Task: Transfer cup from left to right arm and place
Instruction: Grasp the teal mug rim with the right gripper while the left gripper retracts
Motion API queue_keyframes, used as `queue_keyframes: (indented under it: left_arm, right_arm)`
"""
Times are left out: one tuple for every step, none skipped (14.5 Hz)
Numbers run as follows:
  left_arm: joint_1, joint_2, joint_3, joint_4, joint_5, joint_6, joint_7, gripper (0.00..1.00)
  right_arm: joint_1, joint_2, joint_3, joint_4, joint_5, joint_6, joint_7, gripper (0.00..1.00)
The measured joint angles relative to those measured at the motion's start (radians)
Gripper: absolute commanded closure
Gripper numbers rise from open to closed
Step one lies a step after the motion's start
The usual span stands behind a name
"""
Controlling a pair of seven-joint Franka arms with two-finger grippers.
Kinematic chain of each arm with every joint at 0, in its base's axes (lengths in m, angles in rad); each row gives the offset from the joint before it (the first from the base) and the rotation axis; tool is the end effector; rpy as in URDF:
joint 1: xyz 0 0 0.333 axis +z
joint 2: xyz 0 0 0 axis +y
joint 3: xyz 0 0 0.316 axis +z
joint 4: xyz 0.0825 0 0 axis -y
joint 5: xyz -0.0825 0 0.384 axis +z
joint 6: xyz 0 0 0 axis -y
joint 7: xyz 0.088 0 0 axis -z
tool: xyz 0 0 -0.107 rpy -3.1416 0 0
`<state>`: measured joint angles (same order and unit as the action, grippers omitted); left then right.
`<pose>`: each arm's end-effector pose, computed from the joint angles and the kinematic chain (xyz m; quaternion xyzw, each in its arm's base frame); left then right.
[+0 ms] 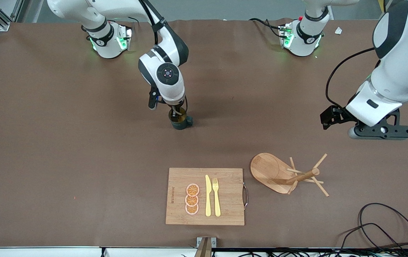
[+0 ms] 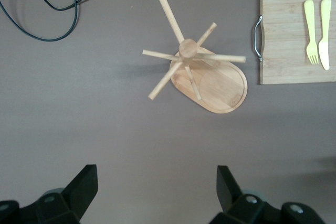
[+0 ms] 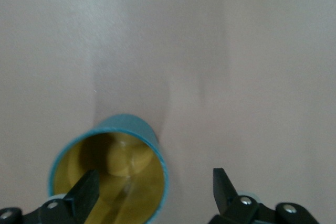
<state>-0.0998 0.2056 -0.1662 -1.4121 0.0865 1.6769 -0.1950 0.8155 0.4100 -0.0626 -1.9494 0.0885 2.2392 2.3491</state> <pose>0.6092 -0.1460 0.5900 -0.9985 0.0365 -0.0361 0.0185 0.4391 0.4168 0.2594 0.6767 -0.7336 -0.0216 0.0589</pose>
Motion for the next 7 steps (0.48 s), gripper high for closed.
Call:
queue_keyframes:
  left_arm:
    - [0.002, -0.017, 0.0, -0.009, 0.0, -0.008, 0.007, 0.0]
    - [0.01, -0.036, 0.0, -0.022, -0.002, -0.013, 0.02, 0.0]
    - [0.022, -0.056, 0.0, -0.036, -0.014, -0.017, 0.029, 0.0]
    - [0.038, -0.072, 0.001, -0.047, -0.03, -0.024, 0.037, 0.0]
    - [0.057, -0.084, 0.001, -0.055, -0.041, -0.029, 0.042, 0.0]
    - [0.078, -0.09, 0.0, -0.06, -0.046, -0.03, 0.049, 0.0]
    - [0.107, -0.09, -0.01, -0.062, -0.051, -0.03, 0.057, 0.0]
  right_arm:
    - [0.009, 0.005, 0.0, 0.0, 0.0, 0.006, 0.004, 0.4]
    - [0.015, 0.01, 0.0, 0.0, 0.0, 0.008, 0.006, 0.5]
    - [0.017, 0.015, 0.0, 0.0, 0.0, 0.008, 0.006, 0.64]
    - [0.017, 0.018, 0.0, 0.0, 0.0, 0.009, 0.006, 0.79]
    - [0.017, 0.02, -0.001, 0.0, 0.0, 0.01, 0.006, 0.93]
    - [0.017, 0.02, -0.002, 0.0, 0.0, 0.01, 0.006, 0.99]
    - [0.017, 0.02, -0.003, 0.001, 0.0, 0.01, 0.006, 1.0]
